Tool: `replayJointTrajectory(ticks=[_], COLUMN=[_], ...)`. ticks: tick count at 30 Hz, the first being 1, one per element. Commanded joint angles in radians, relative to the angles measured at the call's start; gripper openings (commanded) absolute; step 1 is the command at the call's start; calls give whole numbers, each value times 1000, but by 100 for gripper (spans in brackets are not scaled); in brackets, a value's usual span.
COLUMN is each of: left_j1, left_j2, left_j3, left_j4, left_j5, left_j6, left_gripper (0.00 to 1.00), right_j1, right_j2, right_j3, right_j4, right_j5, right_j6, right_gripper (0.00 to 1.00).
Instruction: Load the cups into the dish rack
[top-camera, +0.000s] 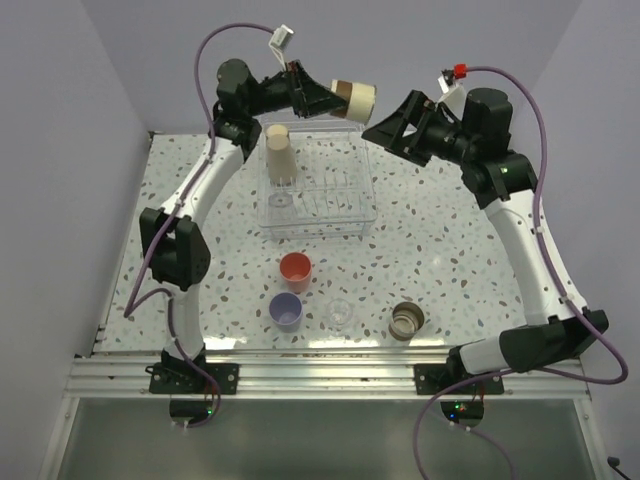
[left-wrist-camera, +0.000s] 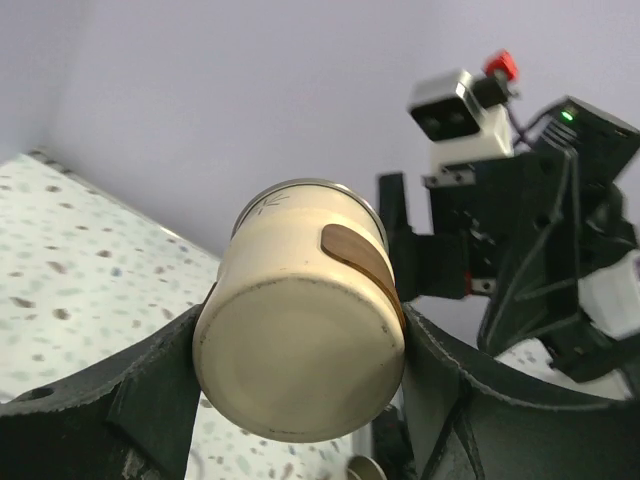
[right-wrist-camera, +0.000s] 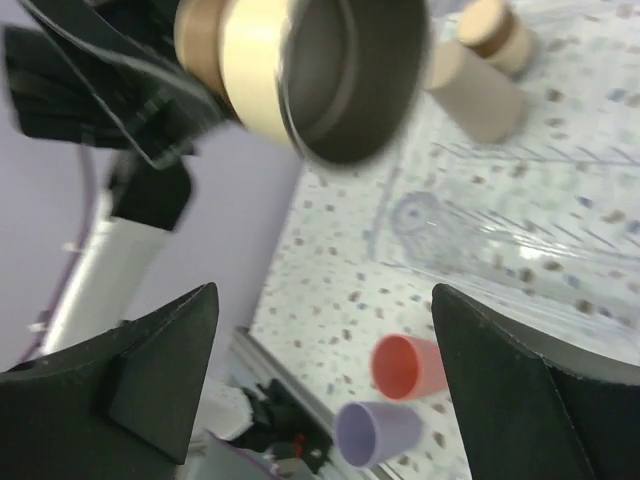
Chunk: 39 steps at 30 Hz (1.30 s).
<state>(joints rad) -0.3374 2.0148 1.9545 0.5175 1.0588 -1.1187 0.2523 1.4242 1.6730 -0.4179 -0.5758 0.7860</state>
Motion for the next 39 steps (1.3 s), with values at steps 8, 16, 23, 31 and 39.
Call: replayJointTrajectory(ticks=[8, 16, 23, 31, 39], left_j1=[31, -23, -61, -66, -69], left_j2=[232, 361, 418, 463, 484], left_j3=[403, 486, 497, 492, 468], left_j4=[-943, -1019, -1031, -1036, -1041], left_j5=[-524, -878, -988, -1028, -1020], left_j6=[713, 892, 948, 970, 971], left_gripper=[0, 0, 0, 0, 4], right_j1=[-24, -22, -22, -22, -22], right_j2=[-154, -156, -133, -102, -79], right_j3=[-143, -222, -239, -234, -237], right_j4=[-459, -481, -481, -490, -496], right_j5=[318, 306, 301, 312, 318], right_j6=[-329, -343, -346, -355, -364], right_gripper=[93, 91, 91, 91, 90])
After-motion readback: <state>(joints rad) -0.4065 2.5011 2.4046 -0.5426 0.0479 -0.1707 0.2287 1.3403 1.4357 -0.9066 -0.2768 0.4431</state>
